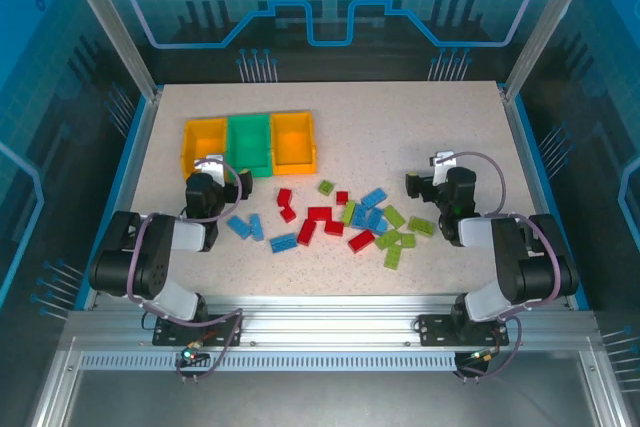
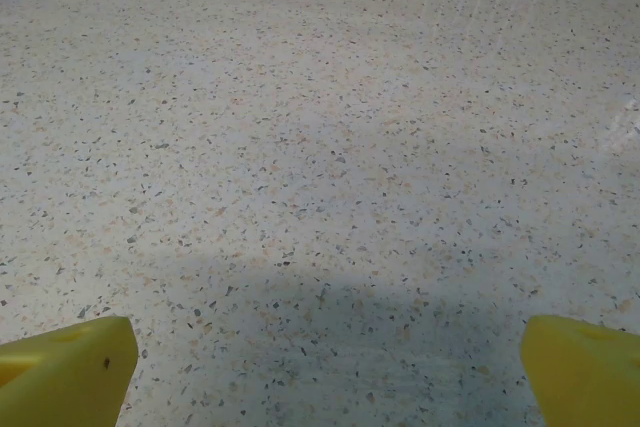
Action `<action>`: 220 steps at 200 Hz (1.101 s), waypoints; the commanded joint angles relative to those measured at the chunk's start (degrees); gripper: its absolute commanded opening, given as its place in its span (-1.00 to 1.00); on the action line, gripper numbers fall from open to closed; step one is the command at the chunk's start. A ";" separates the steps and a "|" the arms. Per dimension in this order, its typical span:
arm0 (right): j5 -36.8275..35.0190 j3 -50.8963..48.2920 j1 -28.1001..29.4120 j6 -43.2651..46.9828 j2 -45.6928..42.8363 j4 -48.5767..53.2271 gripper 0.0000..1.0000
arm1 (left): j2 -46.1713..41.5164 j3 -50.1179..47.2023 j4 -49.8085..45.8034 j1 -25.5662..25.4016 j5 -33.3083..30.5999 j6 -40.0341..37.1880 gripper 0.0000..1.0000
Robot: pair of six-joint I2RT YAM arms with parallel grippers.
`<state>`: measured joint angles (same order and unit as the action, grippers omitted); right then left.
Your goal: Sort the legos into containers by color
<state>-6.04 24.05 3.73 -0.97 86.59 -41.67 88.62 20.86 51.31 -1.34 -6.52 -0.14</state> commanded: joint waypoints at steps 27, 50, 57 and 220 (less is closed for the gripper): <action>-0.37 0.41 0.23 0.89 -0.37 -2.01 1.00 | -0.02 1.38 -0.10 0.20 1.48 -0.56 0.98; 0.62 0.47 -0.12 0.81 -0.43 -1.92 1.00 | 0.04 1.44 -0.14 0.24 1.49 -0.59 0.98; 0.60 0.47 -0.16 0.86 -0.45 -1.93 1.00 | -0.01 1.37 -0.07 0.26 1.45 -0.61 0.97; -2.04 8.58 -0.11 -1.34 -5.95 16.67 1.00 | -7.95 6.48 -15.66 0.25 -4.39 1.18 0.98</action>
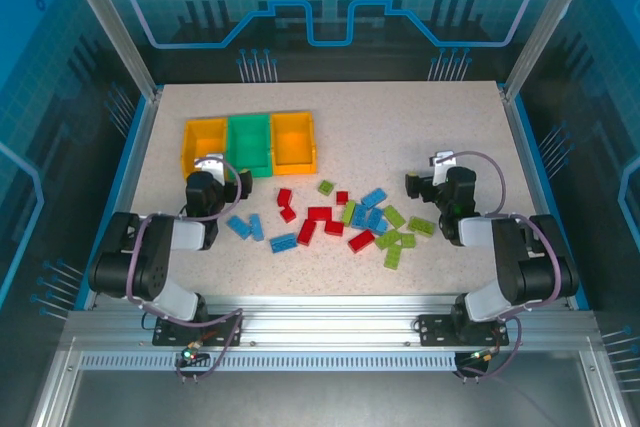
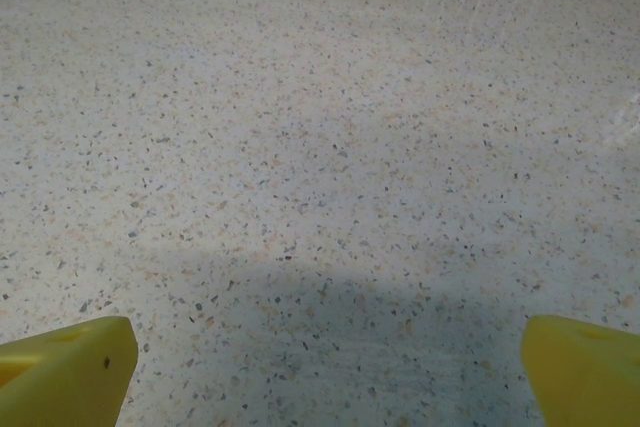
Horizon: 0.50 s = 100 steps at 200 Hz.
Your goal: Sort the legos into containers by color
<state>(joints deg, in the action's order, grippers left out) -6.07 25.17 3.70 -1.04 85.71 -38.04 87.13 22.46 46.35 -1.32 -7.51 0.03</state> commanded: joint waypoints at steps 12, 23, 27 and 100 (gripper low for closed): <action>-1.93 12.98 -0.08 -3.18 -6.42 25.62 1.00 | -9.57 8.43 -19.30 0.09 -7.08 3.08 0.98; -1.39 16.42 0.43 -5.30 -7.11 32.71 0.98 | -11.66 11.95 -27.65 0.09 -10.62 6.73 0.97; -0.90 17.26 0.64 -5.81 -7.41 34.42 0.97 | -12.22 13.38 -30.30 0.09 -11.49 8.33 0.97; 8.16 29.37 9.26 -11.25 -5.15 52.09 0.92 | -1.63 37.52 -63.76 0.09 -11.10 16.82 0.97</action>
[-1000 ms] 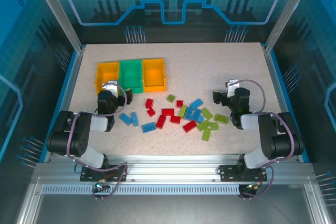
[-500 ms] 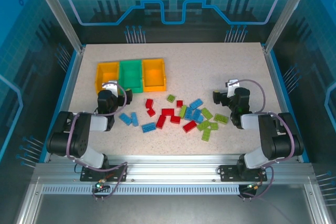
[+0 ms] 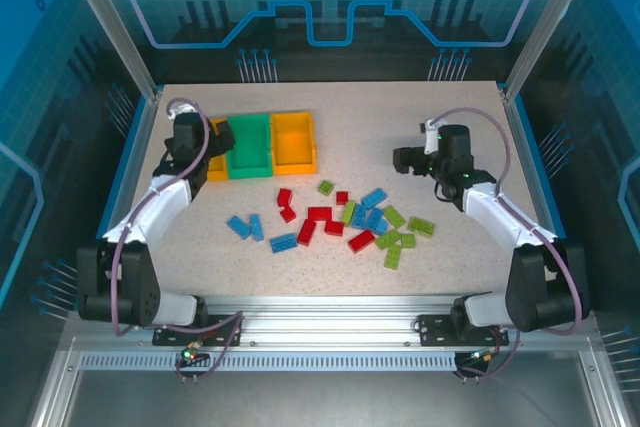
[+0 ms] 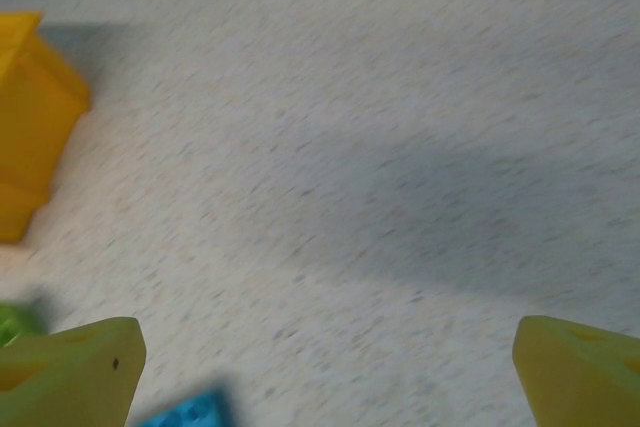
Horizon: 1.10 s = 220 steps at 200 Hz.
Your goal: Sort the legos into containers by color
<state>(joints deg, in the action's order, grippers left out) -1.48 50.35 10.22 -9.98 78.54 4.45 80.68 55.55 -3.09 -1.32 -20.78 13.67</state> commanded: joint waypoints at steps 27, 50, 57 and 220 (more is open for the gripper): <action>4.30 6.55 4.56 -2.76 3.63 12.42 0.90 | 9.73 8.10 -16.07 0.09 8.54 3.38 0.79; 4.28 6.87 5.12 -3.27 3.53 13.53 0.90 | 13.10 10.38 -17.58 0.11 8.88 4.26 0.61; 4.33 6.78 5.16 -3.52 3.39 13.70 0.90 | 14.45 11.49 -18.51 0.09 8.53 4.25 0.56; 3.36 -3.73 1.92 -6.82 -7.24 23.06 0.89 | 28.39 22.14 -17.08 -8.79 11.39 6.19 -0.41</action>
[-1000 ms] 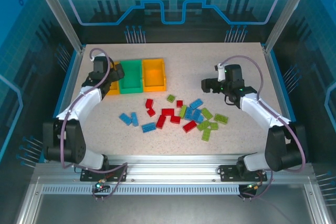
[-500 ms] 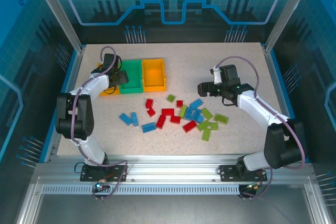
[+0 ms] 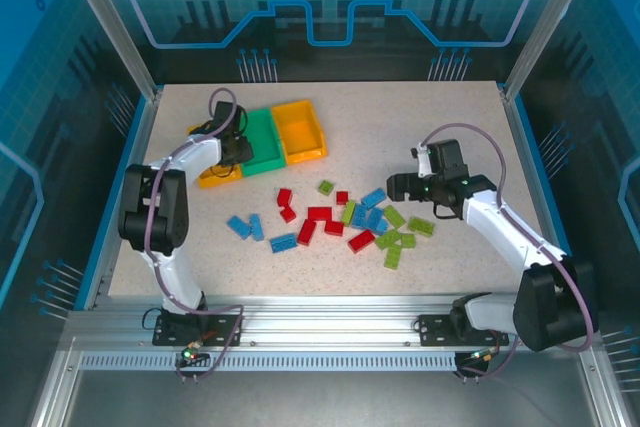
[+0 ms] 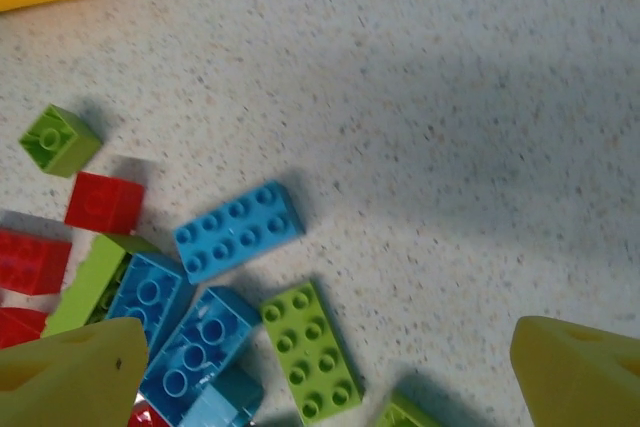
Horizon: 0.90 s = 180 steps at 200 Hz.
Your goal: Sort the legos into containers by color
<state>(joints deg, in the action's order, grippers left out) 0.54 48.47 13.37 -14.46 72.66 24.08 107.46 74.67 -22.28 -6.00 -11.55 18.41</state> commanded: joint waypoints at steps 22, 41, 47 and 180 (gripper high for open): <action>1.87 -3.04 -1.65 -3.43 -1.78 3.34 0.87 | 3.66 4.30 3.47 -8.06 1.02 1.16 -0.42; 2.64 -3.46 -1.83 -4.26 -1.79 3.30 0.86 | 6.39 7.15 2.79 -10.60 1.69 2.64 -0.41; 2.78 -3.68 -1.85 -4.39 -1.77 3.19 0.86 | 7.12 7.94 2.82 -11.31 1.94 3.15 -0.41; -1.47 -4.91 -4.20 -12.39 0.69 13.12 0.75 | 9.57 11.81 3.94 -21.10 2.26 14.81 -0.27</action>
<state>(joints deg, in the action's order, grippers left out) -1.48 44.95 10.24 -23.81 71.90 34.57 118.24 87.59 -19.11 -24.84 -11.11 30.61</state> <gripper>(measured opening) 0.860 0.361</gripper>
